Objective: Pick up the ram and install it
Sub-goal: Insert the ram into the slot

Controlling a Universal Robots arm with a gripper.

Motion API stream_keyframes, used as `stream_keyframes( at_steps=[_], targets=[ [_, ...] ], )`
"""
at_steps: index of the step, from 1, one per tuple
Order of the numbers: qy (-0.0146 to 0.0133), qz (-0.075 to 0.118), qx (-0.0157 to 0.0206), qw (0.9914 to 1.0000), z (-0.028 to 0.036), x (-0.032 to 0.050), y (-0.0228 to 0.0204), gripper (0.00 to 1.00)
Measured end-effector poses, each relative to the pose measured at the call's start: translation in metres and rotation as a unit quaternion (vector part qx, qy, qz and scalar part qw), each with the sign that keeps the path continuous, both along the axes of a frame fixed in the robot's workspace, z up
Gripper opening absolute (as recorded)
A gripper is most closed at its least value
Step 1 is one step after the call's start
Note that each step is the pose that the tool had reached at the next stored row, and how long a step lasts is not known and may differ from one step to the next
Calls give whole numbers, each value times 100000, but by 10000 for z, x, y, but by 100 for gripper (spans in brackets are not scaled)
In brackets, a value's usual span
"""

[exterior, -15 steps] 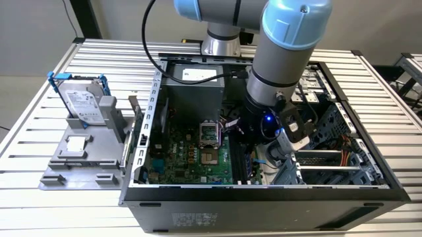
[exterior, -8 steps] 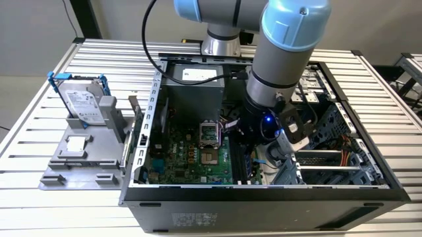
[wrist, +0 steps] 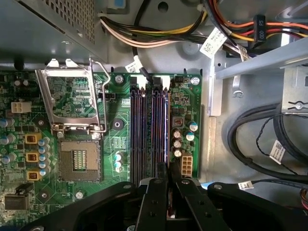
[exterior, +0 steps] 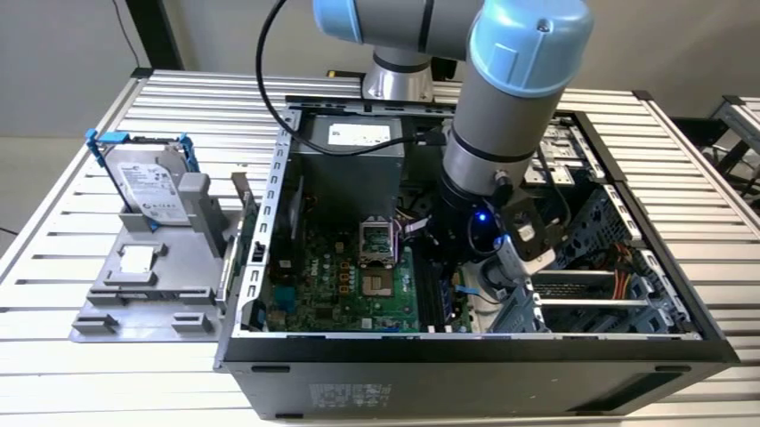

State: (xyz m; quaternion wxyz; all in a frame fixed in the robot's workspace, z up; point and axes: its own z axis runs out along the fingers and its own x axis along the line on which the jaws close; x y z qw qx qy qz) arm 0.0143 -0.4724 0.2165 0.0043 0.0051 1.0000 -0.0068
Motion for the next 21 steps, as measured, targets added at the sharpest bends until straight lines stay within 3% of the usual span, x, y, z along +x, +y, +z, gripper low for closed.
stream_keyframes(
  at_steps=[6, 7, 10, 11, 19, 21],
  targets=[
    [2, 6, -21, 100000, 0, 0, 0, 0],
    [4, 5, -14, 100000, 0, 0, 0, 100],
    [5, -1, 9, 100000, 1, -1, 0, 100],
    [11, -4, 22, 100000, 29, -1, 0, 100],
    [35, -82, -6, 100000, 395, -1, 0, 100],
    [54, -76, -17, 100000, 436, 0, 1, 100]
  ],
)
